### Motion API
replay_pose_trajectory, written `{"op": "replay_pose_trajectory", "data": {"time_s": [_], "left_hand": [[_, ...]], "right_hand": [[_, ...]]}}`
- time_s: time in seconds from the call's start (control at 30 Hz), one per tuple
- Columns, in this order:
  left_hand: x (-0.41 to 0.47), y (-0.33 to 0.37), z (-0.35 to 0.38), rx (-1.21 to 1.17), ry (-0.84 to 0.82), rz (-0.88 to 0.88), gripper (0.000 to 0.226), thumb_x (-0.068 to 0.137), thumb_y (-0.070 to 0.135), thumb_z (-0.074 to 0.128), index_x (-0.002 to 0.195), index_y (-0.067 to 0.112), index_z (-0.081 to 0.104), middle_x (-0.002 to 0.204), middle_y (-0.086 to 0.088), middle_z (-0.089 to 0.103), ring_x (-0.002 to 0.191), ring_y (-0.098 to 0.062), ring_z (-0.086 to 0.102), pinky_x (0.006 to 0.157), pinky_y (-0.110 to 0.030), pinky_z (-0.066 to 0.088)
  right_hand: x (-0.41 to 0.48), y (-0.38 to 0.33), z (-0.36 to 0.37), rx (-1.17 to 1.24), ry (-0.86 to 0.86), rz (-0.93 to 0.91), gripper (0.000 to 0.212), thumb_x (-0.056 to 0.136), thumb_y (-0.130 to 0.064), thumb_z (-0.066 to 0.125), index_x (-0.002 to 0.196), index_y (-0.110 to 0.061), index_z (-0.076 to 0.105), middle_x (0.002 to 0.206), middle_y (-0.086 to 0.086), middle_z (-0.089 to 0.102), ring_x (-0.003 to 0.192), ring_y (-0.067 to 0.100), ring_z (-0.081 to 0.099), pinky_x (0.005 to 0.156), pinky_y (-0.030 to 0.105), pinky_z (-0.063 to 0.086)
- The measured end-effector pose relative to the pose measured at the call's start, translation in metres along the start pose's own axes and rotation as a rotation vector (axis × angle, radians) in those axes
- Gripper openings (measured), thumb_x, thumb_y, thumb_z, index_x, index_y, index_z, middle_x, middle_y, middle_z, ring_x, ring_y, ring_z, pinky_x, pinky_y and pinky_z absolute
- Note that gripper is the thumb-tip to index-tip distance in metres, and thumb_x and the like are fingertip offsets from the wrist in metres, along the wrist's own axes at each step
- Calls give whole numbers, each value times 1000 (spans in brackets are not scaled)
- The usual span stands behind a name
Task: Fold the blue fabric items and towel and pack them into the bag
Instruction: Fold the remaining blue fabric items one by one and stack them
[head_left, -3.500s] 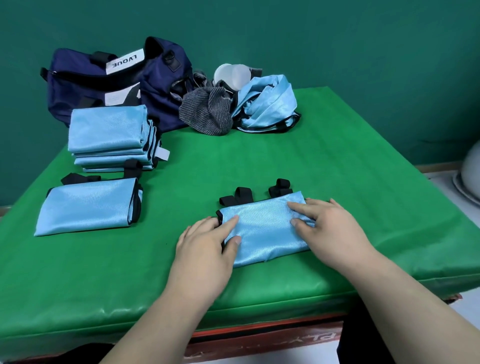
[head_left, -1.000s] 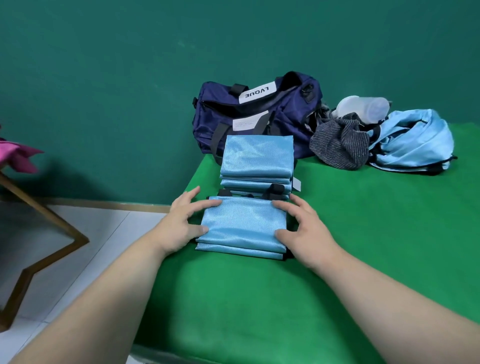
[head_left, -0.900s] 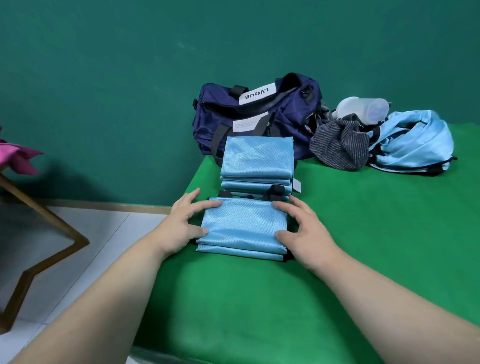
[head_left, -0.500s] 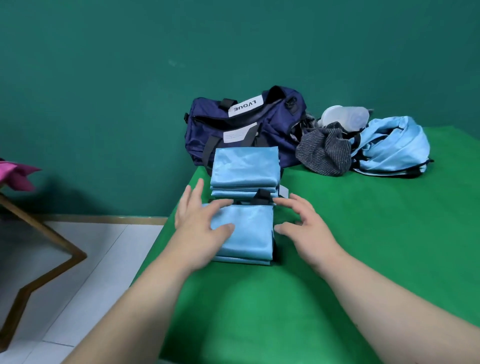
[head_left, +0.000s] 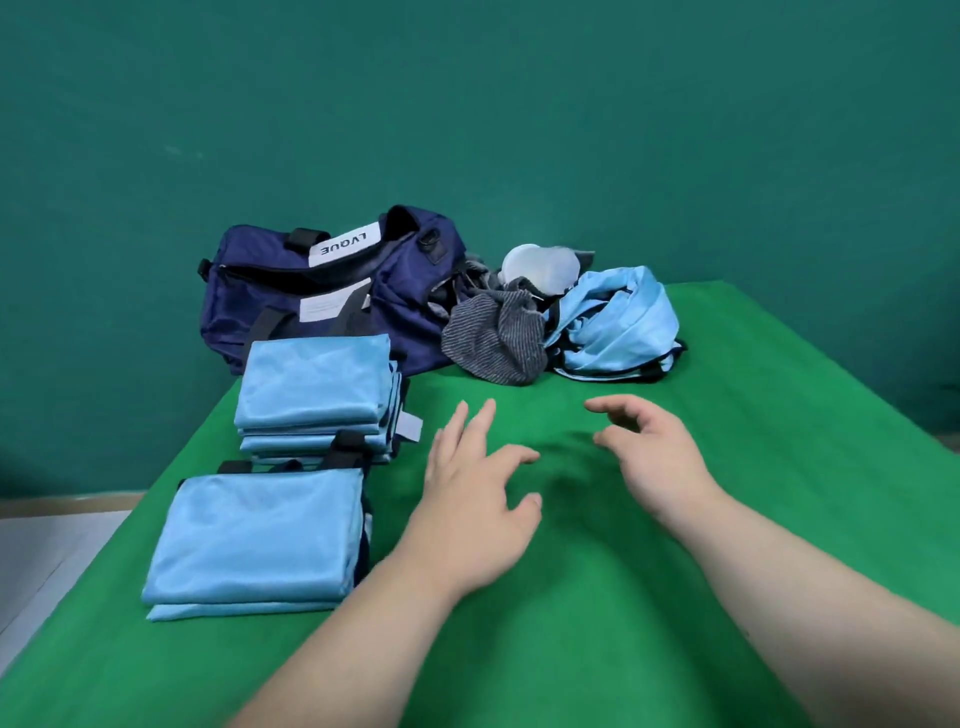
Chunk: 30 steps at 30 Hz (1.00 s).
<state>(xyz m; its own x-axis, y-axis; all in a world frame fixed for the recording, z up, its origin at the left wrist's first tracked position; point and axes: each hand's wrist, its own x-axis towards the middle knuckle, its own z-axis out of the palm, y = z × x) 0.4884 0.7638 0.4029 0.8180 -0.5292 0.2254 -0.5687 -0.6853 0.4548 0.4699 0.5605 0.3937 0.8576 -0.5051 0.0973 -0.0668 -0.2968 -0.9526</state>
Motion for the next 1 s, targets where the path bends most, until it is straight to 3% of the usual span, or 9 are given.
{"op": "replay_pose_trajectory", "data": {"time_s": [0.1, 0.23, 0.27, 0.33, 0.4, 0.47, 0.57, 0.8, 1.0], "left_hand": [[29, 17, 31, -50, -10, -13, 40, 90, 41, 58, 130, 39, 55, 166, 4, 1, 149, -11, -15, 123, -37, -3], [70, 34, 64, -156, 21, -27, 39, 90, 38, 60, 129, 39, 56, 165, 4, 6, 150, -10, -10, 123, -34, 1], [79, 35, 69, -186, 34, -28, 38, 90, 36, 60, 128, 39, 57, 165, 4, 8, 149, -9, -8, 123, -34, 2], [92, 31, 78, -220, 64, -21, 36, 90, 32, 60, 126, 37, 59, 164, 4, 12, 149, -9, -5, 123, -33, 4], [98, 23, 85, -233, 87, -15, 35, 89, 31, 61, 124, 36, 61, 163, 3, 18, 150, -9, -2, 123, -31, 4], [99, 17, 89, -262, 96, -16, 34, 86, 36, 58, 120, 37, 62, 161, 4, 24, 149, -9, 1, 122, -30, 5], [98, 16, 90, -274, 97, 2, 34, 83, 38, 53, 116, 38, 63, 158, 7, 27, 148, -7, 3, 122, -31, 7], [99, 14, 95, -268, 118, 14, 26, 88, 28, 61, 114, 35, 65, 156, 9, 31, 146, -4, 6, 122, -31, 8], [99, 13, 94, -295, 125, 36, 28, 86, 34, 57, 112, 36, 65, 153, 8, 36, 146, -6, 10, 121, -28, 9]], "right_hand": [[26, 11, -28, -126, 44, -21, 34, 88, -5, 61, 111, -29, 67, 123, -3, 58, 33, 3, 40, 39, 15, 34], [70, 23, -59, -308, 88, -73, 41, 87, -8, 61, 121, -31, 62, 126, -8, 56, 43, 2, 50, 47, 15, 37], [80, 25, -65, -370, 88, -101, 43, 86, -9, 62, 123, -31, 61, 127, -8, 56, 52, 1, 53, 55, 16, 40], [101, 31, -72, -507, 73, -178, 48, 84, -11, 64, 128, -28, 59, 132, -5, 52, 91, 9, 59, 82, 19, 43], [120, 38, -73, -637, 55, -247, 50, 84, -12, 66, 132, -24, 58, 137, -2, 47, 127, 17, 44, 103, 20, 30], [135, 43, -72, -764, 25, -309, 50, 83, -16, 68, 132, -23, 59, 141, 2, 42, 137, 21, 31, 111, 25, 26], [150, 48, -64, -984, 46, -455, 43, 77, -23, 74, 119, -24, 66, 146, 11, 41, 139, 33, 29, 113, 47, 31], [159, 51, -39, -1239, 68, -753, 4, 72, -21, 76, 76, -20, 73, 131, 12, 59, 124, 39, 48, 94, 47, 36], [143, 31, -61, -997, 160, -582, 4, 75, -16, 72, 77, -16, 68, 130, 9, 59, 125, 35, 46, 98, 45, 38]]}}
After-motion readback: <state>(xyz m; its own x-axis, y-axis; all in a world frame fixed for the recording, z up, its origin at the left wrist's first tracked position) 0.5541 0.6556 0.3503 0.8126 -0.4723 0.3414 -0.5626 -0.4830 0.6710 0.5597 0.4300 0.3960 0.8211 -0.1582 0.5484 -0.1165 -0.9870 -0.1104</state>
